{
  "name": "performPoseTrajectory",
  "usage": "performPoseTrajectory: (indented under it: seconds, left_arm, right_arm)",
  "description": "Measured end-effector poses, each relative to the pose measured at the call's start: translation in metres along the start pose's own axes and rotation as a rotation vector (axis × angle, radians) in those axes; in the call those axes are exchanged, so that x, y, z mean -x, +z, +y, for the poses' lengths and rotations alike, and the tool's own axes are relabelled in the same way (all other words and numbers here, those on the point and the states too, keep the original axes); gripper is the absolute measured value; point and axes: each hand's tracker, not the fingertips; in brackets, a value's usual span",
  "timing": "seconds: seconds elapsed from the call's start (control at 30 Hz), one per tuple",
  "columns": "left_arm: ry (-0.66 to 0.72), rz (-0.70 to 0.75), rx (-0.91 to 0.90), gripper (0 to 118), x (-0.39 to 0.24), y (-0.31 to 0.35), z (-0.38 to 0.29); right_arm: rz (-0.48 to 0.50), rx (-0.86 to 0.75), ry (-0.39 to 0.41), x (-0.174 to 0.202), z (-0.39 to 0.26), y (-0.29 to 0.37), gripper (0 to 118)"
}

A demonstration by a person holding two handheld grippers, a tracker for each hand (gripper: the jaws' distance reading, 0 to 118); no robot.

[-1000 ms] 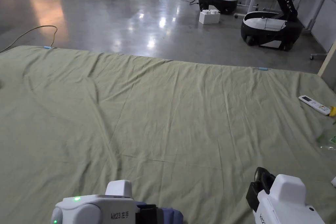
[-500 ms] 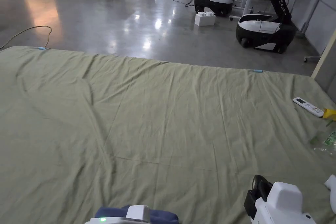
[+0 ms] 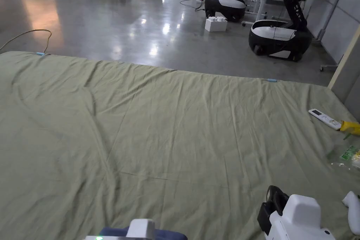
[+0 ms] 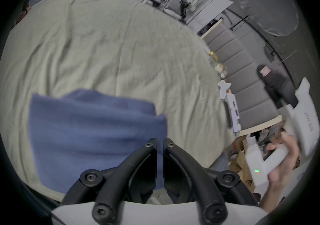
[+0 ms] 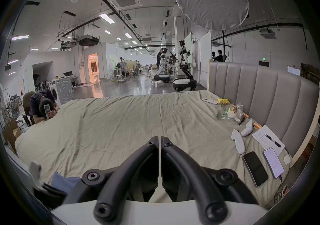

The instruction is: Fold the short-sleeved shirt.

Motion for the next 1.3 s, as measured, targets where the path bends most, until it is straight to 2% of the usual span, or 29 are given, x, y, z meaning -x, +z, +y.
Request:
performPoseTrajectory:
  seconds: [0.13,0.27,0.37,0.6,0.97,1.03,1.1,1.13,1.3]
  left_arm:
    - [-0.062,0.038,-0.185,7,0.001,0.051,0.029]
    - [-0.230,0.251,-0.528,7,0.003,0.090,0.047]
    - [-0.315,0.416,-0.683,7,0.006,0.108,0.054]
    - [-0.336,0.555,-0.899,7,0.011,0.134,0.060]
    - [-0.329,0.555,-0.944,7,0.020,0.141,0.069]
    - [-0.338,0.556,-0.933,7,0.024,0.143,0.068]
    - [-0.352,0.559,-0.916,7,0.031,0.145,0.064]
    - [-0.355,0.563,-0.903,7,0.035,0.146,0.062]
    - [-0.320,0.578,-0.845,7,0.059,0.146,0.043]
  right_arm:
    - [0.007,-0.045,0.019,0.007,0.012,0.000,3]
    - [0.003,-0.102,0.042,0.017,0.023,-0.002,3]
    - [-0.013,-0.153,0.059,0.024,0.029,-0.003,3]
    - [-0.038,-0.243,0.101,0.030,0.048,-0.003,3]
    - [-0.073,-0.274,0.128,0.022,0.058,0.000,3]
    - [-0.070,-0.256,0.115,0.017,0.057,0.001,3]
    - [-0.047,-0.164,0.054,0.014,0.044,0.004,3]
    - [-0.036,-0.173,0.082,0.015,0.039,0.008,3]
    - [0.100,0.006,0.191,0.057,-0.024,0.027,3]
